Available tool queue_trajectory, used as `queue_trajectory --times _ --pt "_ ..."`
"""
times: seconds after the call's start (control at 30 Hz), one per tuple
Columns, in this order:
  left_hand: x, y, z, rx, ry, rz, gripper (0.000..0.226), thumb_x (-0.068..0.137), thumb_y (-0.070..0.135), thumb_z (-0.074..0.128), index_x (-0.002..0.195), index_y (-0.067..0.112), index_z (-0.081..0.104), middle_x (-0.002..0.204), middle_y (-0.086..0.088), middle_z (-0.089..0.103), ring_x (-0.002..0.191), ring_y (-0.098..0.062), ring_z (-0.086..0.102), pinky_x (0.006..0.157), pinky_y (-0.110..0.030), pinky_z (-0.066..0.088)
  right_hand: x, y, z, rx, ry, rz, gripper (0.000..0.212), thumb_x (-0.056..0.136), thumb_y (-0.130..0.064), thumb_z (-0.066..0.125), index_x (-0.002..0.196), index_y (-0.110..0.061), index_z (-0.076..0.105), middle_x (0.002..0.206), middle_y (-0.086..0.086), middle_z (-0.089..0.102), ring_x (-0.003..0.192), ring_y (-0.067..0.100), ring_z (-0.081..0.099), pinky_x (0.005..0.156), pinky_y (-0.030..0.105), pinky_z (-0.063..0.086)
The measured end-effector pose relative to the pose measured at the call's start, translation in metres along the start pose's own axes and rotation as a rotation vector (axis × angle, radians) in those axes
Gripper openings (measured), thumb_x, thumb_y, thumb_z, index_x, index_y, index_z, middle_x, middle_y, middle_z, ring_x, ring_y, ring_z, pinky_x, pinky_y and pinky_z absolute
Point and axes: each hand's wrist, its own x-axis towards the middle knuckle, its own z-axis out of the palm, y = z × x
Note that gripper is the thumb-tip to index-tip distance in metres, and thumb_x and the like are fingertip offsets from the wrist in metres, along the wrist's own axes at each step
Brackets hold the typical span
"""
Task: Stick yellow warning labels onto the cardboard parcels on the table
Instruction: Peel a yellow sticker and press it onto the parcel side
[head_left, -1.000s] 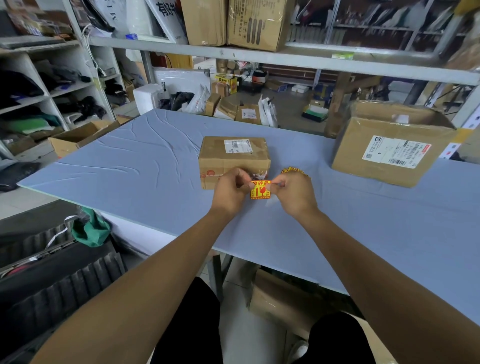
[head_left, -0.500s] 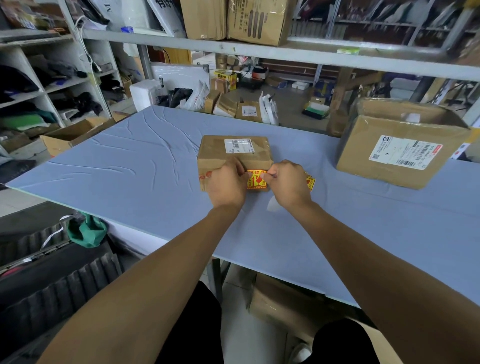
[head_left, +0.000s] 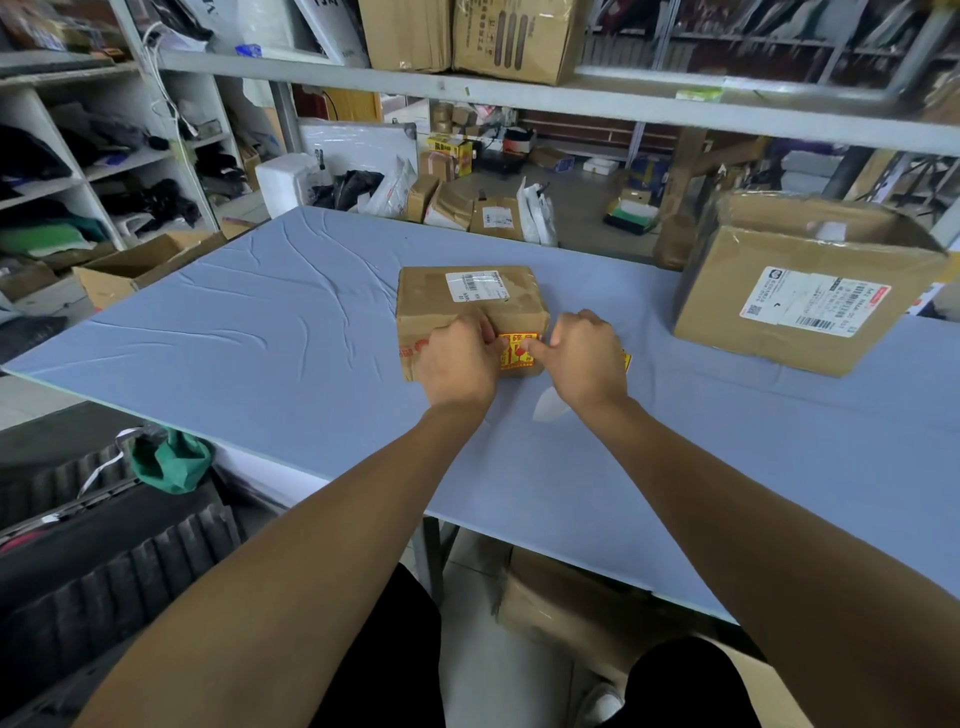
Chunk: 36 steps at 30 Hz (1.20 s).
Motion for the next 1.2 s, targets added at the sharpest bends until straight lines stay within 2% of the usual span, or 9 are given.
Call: queue_trajectory --times 0.1,0.17,0.33,0.5,0.63,0.8,0.87,1.0,1.2 --pt "0.002 -0.002 0.001 0.029 -0.004 0.011 0.016 0.088 0.034 0.067 0.088 0.018 0.066 0.092 -0.012 0.075 0.089 -0.035 0.068 0.071 -0.033 0.043 0.000 0.005 0.001 0.069 0.029 -0.088 0.051 0.084 -0.033 0.070 0.127 -0.015 0.048 0.119 0.014 0.057 0.099 0.036 0.062 0.072 0.036 0.045" --pt "0.005 -0.004 0.001 0.040 -0.014 0.037 0.017 0.087 0.034 0.066 0.088 0.017 0.066 0.092 -0.013 0.074 0.090 -0.037 0.067 0.072 -0.035 0.046 0.002 0.006 0.002 0.115 -0.035 -0.164 0.061 0.085 -0.029 0.070 0.140 -0.025 0.043 0.122 0.011 0.057 0.101 0.032 0.062 0.079 0.034 0.047" --pt "0.013 -0.008 -0.004 0.195 0.008 0.089 0.036 0.086 0.046 0.064 0.098 0.013 0.067 0.099 -0.017 0.072 0.095 -0.039 0.066 0.076 -0.038 0.048 0.009 0.003 0.006 0.207 -0.095 -0.156 0.051 0.086 -0.024 0.069 0.132 -0.020 0.050 0.108 0.014 0.065 0.096 0.029 0.063 0.082 0.033 0.048" --pt "0.015 -0.022 -0.002 0.383 0.274 0.170 0.070 0.066 0.065 0.072 0.108 0.012 0.054 0.123 -0.020 0.055 0.113 -0.041 0.051 0.089 -0.050 0.042 0.019 0.008 0.008 0.239 -0.081 -0.178 0.040 0.085 -0.027 0.070 0.121 -0.017 0.057 0.121 0.012 0.057 0.097 0.032 0.062 0.083 0.030 0.046" --pt "0.024 -0.033 0.000 0.314 0.094 0.043 0.088 0.061 0.083 0.060 0.122 0.024 0.038 0.160 -0.016 0.014 0.144 -0.049 0.018 0.106 -0.069 0.026 0.022 0.014 0.013 0.263 -0.056 -0.227 0.036 0.086 -0.030 0.069 0.117 -0.017 0.056 0.131 0.008 0.054 0.096 0.030 0.064 0.082 0.031 0.049" --pt "0.026 -0.040 0.008 0.085 0.090 0.043 0.091 0.059 0.075 0.071 0.124 0.021 0.039 0.157 -0.013 0.017 0.129 -0.042 0.037 0.087 -0.054 0.054 0.023 0.017 0.017 0.304 -0.086 -0.194 0.050 0.078 -0.022 0.078 0.121 -0.020 0.053 0.138 0.004 0.054 0.098 0.024 0.066 0.082 0.033 0.056" --pt "0.027 -0.040 0.010 0.088 0.102 0.057 0.093 0.054 0.071 0.078 0.122 0.020 0.039 0.157 -0.012 0.018 0.128 -0.039 0.037 0.083 -0.051 0.055 0.022 0.019 0.020 0.316 -0.087 -0.186 0.057 0.074 -0.017 0.082 0.124 -0.020 0.053 0.140 0.004 0.054 0.102 0.024 0.066 0.084 0.031 0.055" --pt "0.028 -0.043 0.012 0.124 0.096 0.071 0.101 0.046 0.070 0.083 0.122 0.021 0.037 0.156 -0.012 0.016 0.128 -0.038 0.036 0.082 -0.050 0.057 0.018 0.020 0.026 0.339 -0.073 -0.179 0.063 0.072 -0.015 0.083 0.126 -0.022 0.051 0.147 0.003 0.048 0.116 0.026 0.062 0.092 0.044 0.056" --pt "0.027 -0.040 0.013 0.129 0.120 0.053 0.095 0.057 0.078 0.069 0.125 0.020 0.038 0.158 -0.012 0.016 0.129 -0.039 0.036 0.083 -0.050 0.054 0.016 0.019 0.028 0.387 -0.043 -0.185 0.058 0.076 -0.026 0.080 0.126 -0.019 0.052 0.150 0.002 0.046 0.120 0.025 0.061 0.094 0.041 0.055"
